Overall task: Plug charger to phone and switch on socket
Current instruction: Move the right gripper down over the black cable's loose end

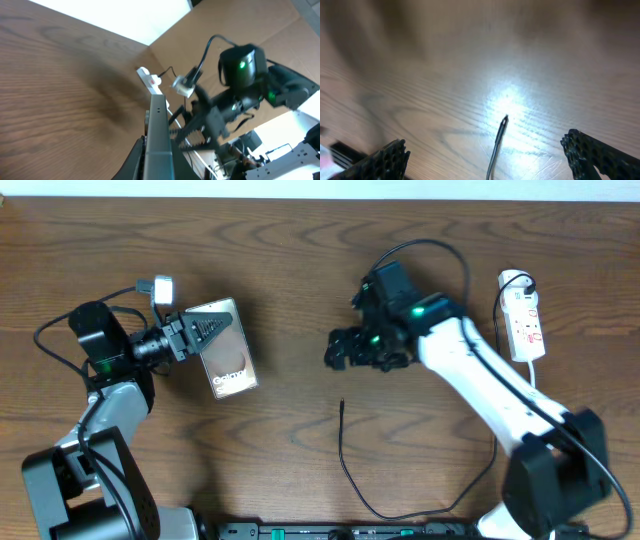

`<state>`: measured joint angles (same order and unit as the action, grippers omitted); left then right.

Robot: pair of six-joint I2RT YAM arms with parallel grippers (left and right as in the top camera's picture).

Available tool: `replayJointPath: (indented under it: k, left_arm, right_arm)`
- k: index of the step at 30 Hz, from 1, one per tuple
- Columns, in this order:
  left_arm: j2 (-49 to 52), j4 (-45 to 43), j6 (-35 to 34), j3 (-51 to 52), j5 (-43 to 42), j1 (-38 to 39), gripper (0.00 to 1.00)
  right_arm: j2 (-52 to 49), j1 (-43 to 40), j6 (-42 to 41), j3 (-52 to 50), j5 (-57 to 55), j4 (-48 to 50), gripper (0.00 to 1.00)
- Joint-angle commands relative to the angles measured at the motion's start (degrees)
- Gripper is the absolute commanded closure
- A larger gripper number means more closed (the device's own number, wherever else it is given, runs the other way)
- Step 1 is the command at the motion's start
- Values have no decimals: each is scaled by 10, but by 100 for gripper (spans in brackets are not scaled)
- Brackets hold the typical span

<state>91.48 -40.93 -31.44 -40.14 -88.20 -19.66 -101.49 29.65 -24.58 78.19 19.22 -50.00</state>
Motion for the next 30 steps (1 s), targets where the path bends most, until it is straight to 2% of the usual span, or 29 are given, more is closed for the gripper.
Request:
replayJointPath:
  k: [1, 8, 14, 21, 26, 30]
  left_arm:
    - [7, -3, 8, -9, -9, -12, 92]
    - [10, -1, 8, -9, -9, -19, 93]
    - [10, -1, 7, -9, -9, -19, 92]
    - [10, 1, 7, -9, -9, -19, 93]
    - [10, 1, 7, -9, -9, -19, 93]
    - [10, 1, 3, -9, -10, -19, 92]
  right_arm:
    - [-37, 20, -22, 5, -9, -2, 2]
    - [-96, 36, -91, 5, -9, -6, 1]
    - [-121, 38, -121, 5, -9, -10, 21]
    - [-123, 55, -146, 0, -52, -24, 24]
    - [-123, 72, -148, -7, -57, -26, 20]
    - [-123, 87, -182, -18, -88, -27, 27]
